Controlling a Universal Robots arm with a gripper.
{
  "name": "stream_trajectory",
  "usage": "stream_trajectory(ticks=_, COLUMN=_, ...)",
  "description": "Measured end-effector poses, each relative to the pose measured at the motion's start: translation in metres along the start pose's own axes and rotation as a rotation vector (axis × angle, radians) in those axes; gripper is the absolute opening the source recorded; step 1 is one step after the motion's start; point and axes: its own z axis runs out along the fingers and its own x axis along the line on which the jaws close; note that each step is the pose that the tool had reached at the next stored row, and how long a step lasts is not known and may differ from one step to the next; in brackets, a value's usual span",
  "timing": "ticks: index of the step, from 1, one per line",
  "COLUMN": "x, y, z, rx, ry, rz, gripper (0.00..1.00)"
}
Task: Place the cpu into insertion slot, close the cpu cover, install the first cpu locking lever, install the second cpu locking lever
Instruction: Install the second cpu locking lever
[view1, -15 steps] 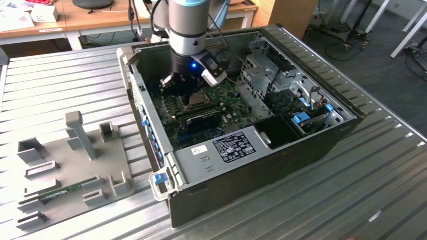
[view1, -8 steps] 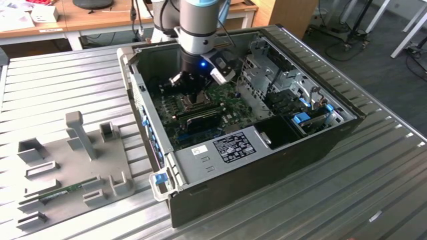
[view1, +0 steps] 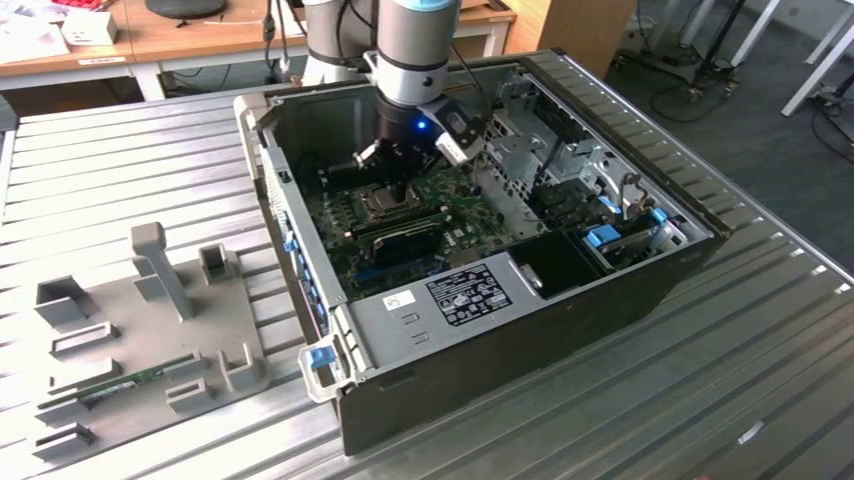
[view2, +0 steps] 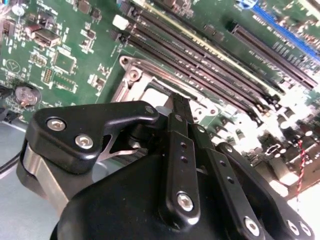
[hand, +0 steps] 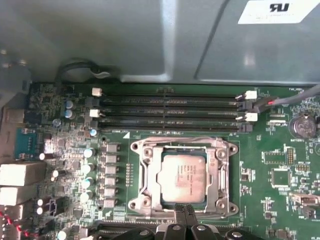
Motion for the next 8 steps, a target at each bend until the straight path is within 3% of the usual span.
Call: stream_trajectory(ticks=8, x=-0.0004, y=0.0161, z=0.0018, rx=-0.0003, ry=0.0000, rz=0.000, gripper=0.10)
